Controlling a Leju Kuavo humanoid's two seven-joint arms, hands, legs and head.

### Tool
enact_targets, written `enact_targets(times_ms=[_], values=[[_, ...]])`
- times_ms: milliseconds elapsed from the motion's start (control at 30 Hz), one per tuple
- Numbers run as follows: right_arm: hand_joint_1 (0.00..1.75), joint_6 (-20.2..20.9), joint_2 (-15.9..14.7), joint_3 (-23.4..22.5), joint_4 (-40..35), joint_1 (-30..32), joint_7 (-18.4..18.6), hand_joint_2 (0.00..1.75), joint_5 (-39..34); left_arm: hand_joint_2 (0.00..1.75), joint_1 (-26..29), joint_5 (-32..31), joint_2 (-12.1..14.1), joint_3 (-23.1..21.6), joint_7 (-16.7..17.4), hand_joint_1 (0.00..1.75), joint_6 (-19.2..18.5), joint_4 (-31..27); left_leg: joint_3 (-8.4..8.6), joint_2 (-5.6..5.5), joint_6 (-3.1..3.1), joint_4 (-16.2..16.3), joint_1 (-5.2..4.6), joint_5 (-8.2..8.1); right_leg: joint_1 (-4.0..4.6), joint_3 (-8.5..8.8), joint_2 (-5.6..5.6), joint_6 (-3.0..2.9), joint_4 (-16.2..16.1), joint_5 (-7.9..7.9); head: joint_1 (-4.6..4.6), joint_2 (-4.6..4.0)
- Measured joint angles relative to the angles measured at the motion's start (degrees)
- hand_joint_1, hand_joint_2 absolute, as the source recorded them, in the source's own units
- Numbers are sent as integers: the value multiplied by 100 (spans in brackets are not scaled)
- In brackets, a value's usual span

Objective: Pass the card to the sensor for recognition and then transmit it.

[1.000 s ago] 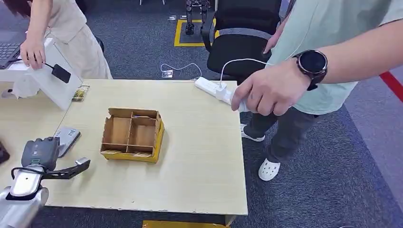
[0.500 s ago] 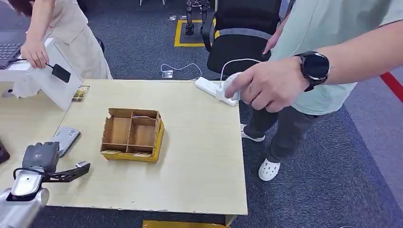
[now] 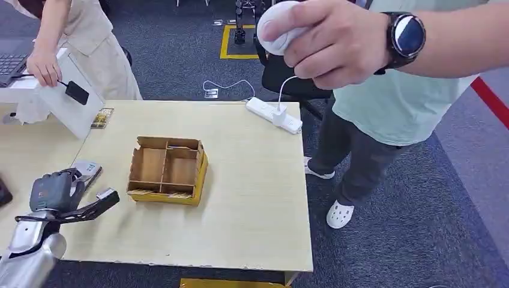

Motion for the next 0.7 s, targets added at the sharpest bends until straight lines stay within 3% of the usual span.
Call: enact_targets(times_ms=[133, 333, 700], values=[[0, -9, 9, 0, 0, 7, -4, 175, 64, 175, -68, 362, -83, 282, -184, 175, 288, -317, 0, 0, 0, 0, 0, 0, 0, -2, -1, 0, 0, 0, -2, 0], [0, -7, 17, 0, 0, -4, 13, 175, 166, 175, -467, -384, -74, 403, 76, 175, 910, -370, 1, -4, -1, 0, 1, 3, 0, 1, -4, 0, 1, 0, 0, 0], [0, 17, 37, 0, -31, -48, 33, 175, 265, 175, -1384, -840, -77, 405, 303, 175, 1183, 131, -2, -3, 2, 1, 0, 6, 0, 0, -4, -1, 1, 2, -2, 0]])
